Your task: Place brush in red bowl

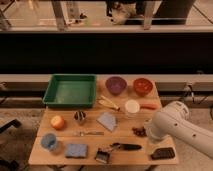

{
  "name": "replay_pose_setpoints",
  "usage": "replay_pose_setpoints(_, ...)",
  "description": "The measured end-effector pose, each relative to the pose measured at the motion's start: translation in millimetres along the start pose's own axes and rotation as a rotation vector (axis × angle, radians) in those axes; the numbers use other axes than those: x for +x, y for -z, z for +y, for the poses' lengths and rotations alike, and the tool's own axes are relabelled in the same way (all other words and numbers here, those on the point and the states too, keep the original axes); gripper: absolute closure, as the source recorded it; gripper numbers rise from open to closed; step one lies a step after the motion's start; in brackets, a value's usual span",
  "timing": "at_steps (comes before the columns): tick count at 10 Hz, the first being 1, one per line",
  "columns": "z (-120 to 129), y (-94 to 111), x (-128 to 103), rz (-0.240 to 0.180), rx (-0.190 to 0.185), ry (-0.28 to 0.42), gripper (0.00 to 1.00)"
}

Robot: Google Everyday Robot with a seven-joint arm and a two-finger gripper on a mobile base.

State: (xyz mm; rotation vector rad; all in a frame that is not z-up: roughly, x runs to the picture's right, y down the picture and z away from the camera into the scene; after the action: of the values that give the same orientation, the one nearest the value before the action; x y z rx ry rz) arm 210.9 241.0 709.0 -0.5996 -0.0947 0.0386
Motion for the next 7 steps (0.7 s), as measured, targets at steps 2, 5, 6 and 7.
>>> replay_pose_setpoints(2, 3, -2, -7, 0.011, 0.010, 0.027, 0.20)
replay_pose_setpoints(5, 12, -4, -22, 0.002, 0.006, 0.060, 0.20)
replay_pose_setpoints(6, 19, -7, -32, -0.005, -0.002, 0.073, 0.20)
replay_pose_setpoints(7, 23, -12, -43, -0.011, -0.010, 0.091, 0.20)
